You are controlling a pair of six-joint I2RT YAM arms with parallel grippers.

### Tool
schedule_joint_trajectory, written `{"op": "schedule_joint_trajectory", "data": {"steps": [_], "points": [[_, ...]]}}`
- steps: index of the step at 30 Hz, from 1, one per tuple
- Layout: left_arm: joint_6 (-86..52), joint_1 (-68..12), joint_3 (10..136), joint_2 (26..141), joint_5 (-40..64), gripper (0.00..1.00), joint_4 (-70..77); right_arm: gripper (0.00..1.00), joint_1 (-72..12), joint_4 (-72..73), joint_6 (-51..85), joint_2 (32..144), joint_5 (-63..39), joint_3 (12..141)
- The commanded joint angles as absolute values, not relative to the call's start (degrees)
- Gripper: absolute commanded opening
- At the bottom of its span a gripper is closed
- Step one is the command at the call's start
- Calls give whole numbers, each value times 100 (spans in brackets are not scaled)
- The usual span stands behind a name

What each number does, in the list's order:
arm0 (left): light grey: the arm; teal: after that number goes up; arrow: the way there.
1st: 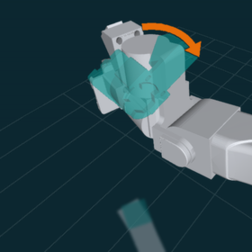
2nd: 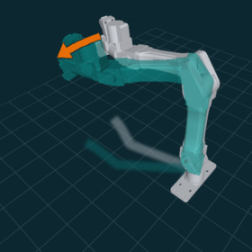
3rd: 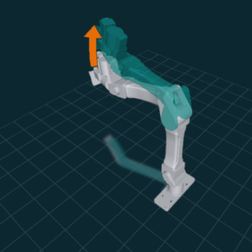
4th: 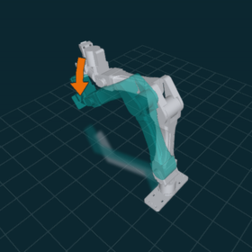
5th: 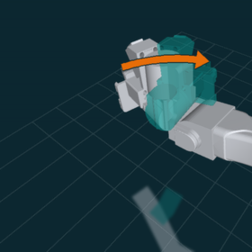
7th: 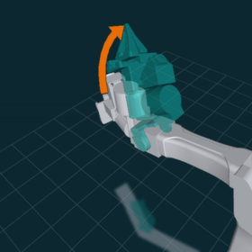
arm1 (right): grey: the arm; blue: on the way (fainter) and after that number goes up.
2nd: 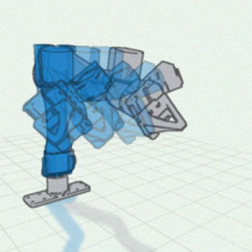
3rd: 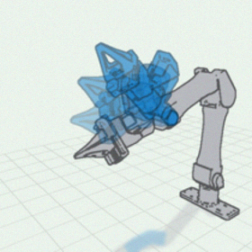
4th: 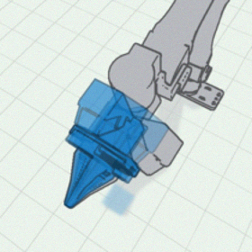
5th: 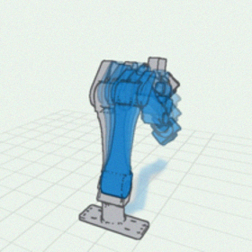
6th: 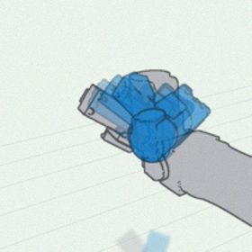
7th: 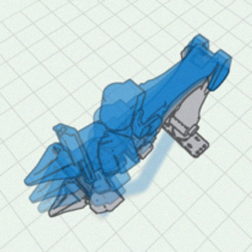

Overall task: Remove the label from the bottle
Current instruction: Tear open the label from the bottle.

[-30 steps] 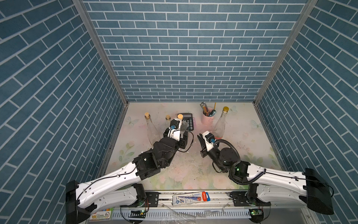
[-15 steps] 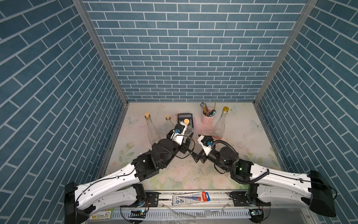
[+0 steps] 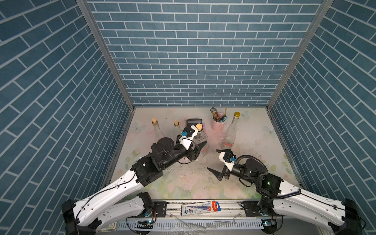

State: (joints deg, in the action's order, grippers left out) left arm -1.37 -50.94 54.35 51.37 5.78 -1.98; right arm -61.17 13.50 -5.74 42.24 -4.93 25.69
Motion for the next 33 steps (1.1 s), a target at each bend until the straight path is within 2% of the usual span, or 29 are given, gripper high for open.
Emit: {"op": "schedule_joint_trajectory", "data": {"steps": [1,17,22,33], "points": [[-433,-4837,5829,5060,1892,0,-20,99,-6099,1567,-900,4231,-783,2672],[149,-4637,6829,5497,3545,0,-1129,98,-6074,1805,-837,4236,-1399,2994],[239,-4472,6731,5418,3687,0,-961,97,-6031,1543,-751,4179,-1801,3239],[189,-4169,6605,5394,3826,0,-720,95,-6012,1837,-861,4065,-1562,3268]]}}
